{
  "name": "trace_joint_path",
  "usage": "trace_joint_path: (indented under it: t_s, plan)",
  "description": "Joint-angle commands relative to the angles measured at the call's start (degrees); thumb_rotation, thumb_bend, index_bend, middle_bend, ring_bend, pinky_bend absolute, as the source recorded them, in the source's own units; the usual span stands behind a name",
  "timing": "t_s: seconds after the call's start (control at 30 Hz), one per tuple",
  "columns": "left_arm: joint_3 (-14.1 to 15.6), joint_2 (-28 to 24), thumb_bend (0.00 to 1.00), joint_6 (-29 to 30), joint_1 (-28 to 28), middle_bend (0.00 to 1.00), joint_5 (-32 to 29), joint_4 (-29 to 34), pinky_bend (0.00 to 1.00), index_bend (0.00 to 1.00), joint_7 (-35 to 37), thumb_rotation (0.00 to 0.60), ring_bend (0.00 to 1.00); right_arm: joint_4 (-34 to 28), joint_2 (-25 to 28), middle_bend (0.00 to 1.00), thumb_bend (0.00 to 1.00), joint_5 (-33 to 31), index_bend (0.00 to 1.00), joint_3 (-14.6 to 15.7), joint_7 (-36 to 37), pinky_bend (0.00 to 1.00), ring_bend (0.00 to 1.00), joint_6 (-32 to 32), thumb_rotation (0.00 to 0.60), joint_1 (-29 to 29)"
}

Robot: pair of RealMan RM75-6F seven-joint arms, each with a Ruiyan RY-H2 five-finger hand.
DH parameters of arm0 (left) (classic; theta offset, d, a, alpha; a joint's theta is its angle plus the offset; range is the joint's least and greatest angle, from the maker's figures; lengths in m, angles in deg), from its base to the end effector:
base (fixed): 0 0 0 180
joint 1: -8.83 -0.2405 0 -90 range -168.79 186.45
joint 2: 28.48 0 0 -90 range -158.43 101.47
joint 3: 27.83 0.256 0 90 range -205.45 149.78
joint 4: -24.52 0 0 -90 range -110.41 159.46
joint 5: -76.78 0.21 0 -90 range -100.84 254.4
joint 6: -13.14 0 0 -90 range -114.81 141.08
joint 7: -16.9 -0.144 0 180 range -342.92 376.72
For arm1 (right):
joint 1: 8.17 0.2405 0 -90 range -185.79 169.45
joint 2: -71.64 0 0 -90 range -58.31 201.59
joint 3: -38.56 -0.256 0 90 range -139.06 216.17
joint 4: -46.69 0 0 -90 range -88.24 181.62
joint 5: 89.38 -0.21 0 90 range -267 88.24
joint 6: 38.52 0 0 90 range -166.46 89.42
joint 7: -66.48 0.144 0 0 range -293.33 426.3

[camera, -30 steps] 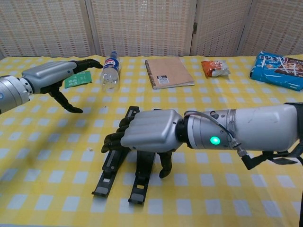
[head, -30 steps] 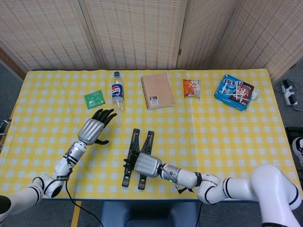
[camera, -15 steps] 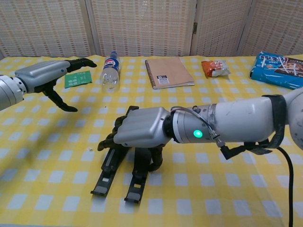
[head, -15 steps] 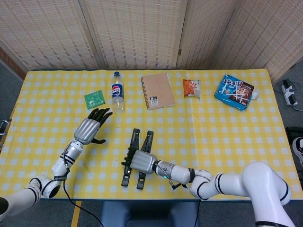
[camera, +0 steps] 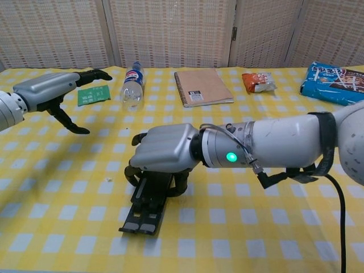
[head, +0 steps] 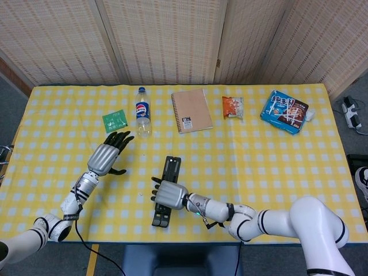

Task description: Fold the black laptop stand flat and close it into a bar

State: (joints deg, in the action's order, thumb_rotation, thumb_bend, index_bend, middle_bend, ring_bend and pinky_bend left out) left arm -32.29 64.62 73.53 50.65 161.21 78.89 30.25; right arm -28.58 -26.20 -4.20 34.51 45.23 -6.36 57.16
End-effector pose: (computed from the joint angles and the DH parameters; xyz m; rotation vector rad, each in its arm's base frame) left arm -0.2169 0.3839 0.0065 -1.8456 -0.8405 -1.0556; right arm -0.0358 -0.3144 -0.1170 2.6641 -0.1661 0.7317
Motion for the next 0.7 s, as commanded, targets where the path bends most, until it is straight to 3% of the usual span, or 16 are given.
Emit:
trace_joint_path:
  t_s: [0.03, 0.1, 0.2, 0.27, 0.33, 0.47, 0.7]
  plan:
    - [-0.1, -0.1, 0.13, 0.0, 0.0, 0.01, 0.0, 0.1, 0.0, 0.0, -0.2, 0.6, 0.0, 0.0, 0.5, 0.47, 0.45, 0.9, 0.52, 0.7, 0.6, 0.07, 0.31, 0.7, 0.6, -0.2]
    - [-0.2, -0.2, 0.13, 0.1, 0.0, 0.01, 0.0, 0.4, 0.0, 0.0, -0.4, 0.6, 0.0, -0.4, 1.1, 0.37, 0.45, 1.4, 0.42, 1.2, 1.1, 0.06, 0.25, 1.2, 0.6, -0.4]
    - [-0.6, -0.5, 0.13, 0.2, 0.0, 0.01, -0.2, 1.0, 0.0, 0.0, -0.7, 0.6, 0.0, -1.7, 2.4, 0.16, 0.45, 1.5, 0.11, 1.8, 0.8, 0.02, 0.12, 2.2, 0.6, -1.2]
    - [-0.7, -0.7, 0.13, 0.2, -0.2, 0.01, -0.4, 1.4, 0.0, 0.0, -1.0, 0.6, 0.0, -3.2, 3.5, 0.07, 0.45, 1.0, 0.02, 2.0, 0.2, 0.0, 0.06, 3.2, 0.6, -2.1]
    - [-0.7, -1.0, 0.13, 0.4, -0.4, 0.01, -0.5, 2.0, 0.0, 0.0, -1.6, 0.6, 0.0, -5.3, 4.9, 0.02, 0.45, 0.6, 0.0, 2.3, -1.0, 0.0, 0.04, 5.4, 0.6, -3.6]
    - [-1.3, -2.0, 0.13, 1.5, -1.2, 0.01, -1.2, 3.8, 0.0, 0.0, -3.2, 0.6, 0.0, -9.9, 8.4, 0.02, 0.45, -0.3, 0.0, 3.0, -3.7, 0.0, 0.05, 11.7, 0.6, -8.0]
    - [-2.3, -6.2, 0.15, 4.0, -4.2, 0.01, -3.6, 10.6, 0.0, 0.02, -5.8, 0.6, 0.0, -19.3, 17.0, 0.13, 0.45, -2.1, 0.0, 5.4, -4.3, 0.0, 0.12, 28.4, 0.6, -20.4]
